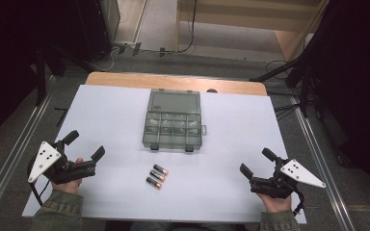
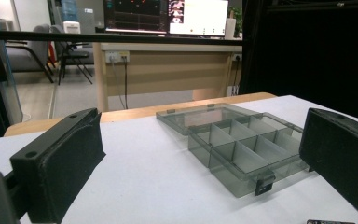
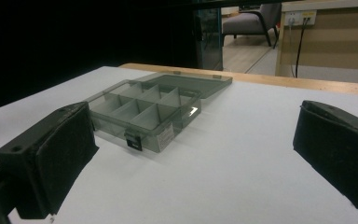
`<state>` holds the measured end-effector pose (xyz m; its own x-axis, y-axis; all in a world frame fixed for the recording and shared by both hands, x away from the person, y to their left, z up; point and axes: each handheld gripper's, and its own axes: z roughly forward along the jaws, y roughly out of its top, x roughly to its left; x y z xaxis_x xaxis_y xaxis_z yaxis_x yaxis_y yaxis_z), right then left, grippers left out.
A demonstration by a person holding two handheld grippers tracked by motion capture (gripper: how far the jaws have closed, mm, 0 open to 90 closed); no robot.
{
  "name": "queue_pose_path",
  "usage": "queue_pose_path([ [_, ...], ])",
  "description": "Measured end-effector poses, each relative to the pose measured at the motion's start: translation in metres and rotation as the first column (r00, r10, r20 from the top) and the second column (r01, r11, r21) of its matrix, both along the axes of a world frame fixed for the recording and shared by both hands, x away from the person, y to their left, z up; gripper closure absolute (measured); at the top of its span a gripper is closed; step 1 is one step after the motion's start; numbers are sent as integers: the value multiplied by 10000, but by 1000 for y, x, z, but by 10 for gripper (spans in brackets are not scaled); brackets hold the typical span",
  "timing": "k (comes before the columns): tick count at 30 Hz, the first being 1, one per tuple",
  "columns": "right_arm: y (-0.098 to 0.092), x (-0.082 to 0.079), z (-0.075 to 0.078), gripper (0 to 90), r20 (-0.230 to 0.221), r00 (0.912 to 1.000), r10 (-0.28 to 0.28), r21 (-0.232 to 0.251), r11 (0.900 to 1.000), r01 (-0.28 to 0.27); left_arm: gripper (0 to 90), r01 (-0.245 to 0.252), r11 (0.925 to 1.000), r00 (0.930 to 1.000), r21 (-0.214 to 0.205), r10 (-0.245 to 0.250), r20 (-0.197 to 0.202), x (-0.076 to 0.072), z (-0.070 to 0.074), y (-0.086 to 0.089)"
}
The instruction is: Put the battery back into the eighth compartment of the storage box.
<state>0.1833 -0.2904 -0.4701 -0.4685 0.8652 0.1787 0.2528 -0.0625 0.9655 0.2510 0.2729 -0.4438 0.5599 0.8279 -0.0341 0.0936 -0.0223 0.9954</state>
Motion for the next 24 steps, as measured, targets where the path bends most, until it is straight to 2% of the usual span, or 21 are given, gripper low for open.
queue_pose_path([
  [9, 3, 1, -4, 0, -211, 9994, 286, -251, 9993, -291, 0, 86, 10000, 10000, 17, -86, 32, -1, 0, -1],
  [18, 4, 2, -6, 0, -412, 9988, 279, -226, 9993, -288, 0, 159, 9998, 9999, 85, -159, 47, -2, 0, -2],
  [24, 5, 3, -7, 0, -486, 9984, 293, -289, 9991, -307, 0, 129, 9999, 9999, -29, -129, 85, -2, 0, -1],
])
